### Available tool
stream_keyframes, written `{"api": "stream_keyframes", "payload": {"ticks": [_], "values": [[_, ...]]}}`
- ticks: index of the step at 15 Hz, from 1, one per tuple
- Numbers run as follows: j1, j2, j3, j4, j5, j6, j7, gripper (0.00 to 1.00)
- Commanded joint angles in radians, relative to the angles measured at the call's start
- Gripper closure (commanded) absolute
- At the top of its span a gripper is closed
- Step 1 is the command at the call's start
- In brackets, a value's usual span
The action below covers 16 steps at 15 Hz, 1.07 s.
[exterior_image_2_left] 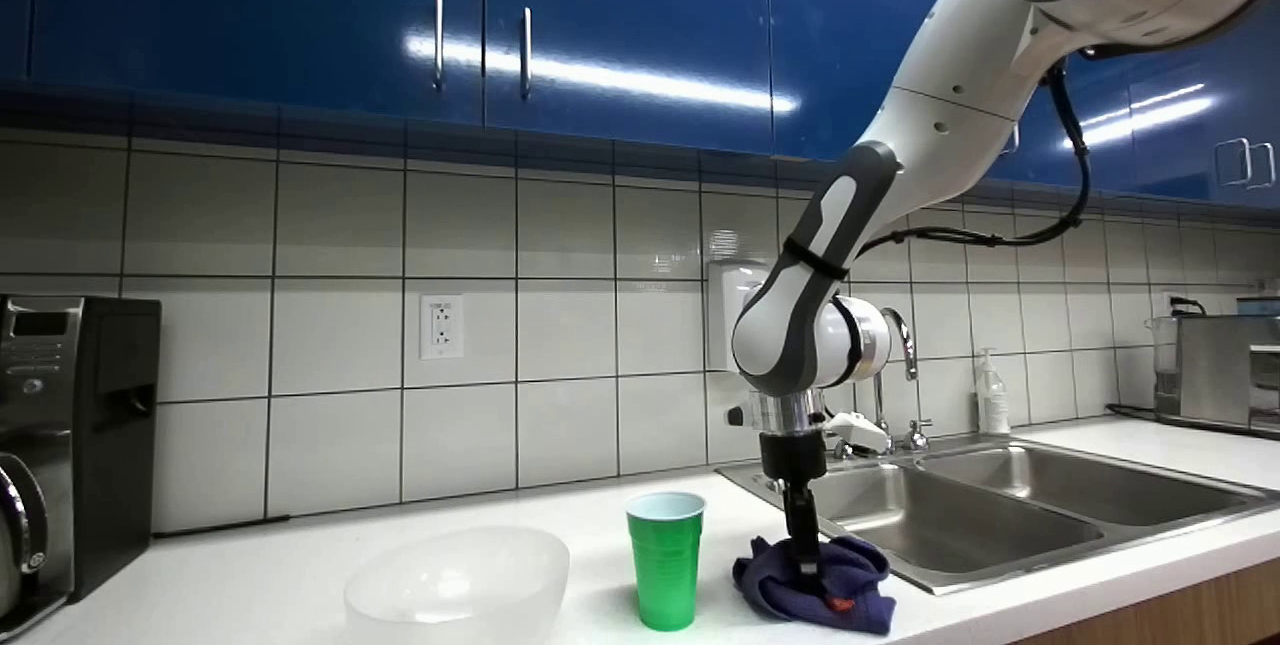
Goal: Put the blue cloth in the bowl.
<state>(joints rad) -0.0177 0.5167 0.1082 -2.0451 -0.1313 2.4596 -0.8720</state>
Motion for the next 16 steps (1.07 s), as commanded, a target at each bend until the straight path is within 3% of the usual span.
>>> {"api": "stream_keyframes", "payload": {"ticks": [1, 6, 8, 16], "values": [[0.007, -0.001, -0.005, 0.004, -0.034, 0.009, 0.024, 0.51], [0.011, -0.013, -0.006, 0.002, -0.050, 0.023, 0.030, 0.89], [0.013, -0.014, -0.007, 0.001, -0.055, 0.028, 0.034, 0.99], [-0.020, -0.076, -0.019, 0.016, -0.026, 0.027, 0.034, 0.96]]}}
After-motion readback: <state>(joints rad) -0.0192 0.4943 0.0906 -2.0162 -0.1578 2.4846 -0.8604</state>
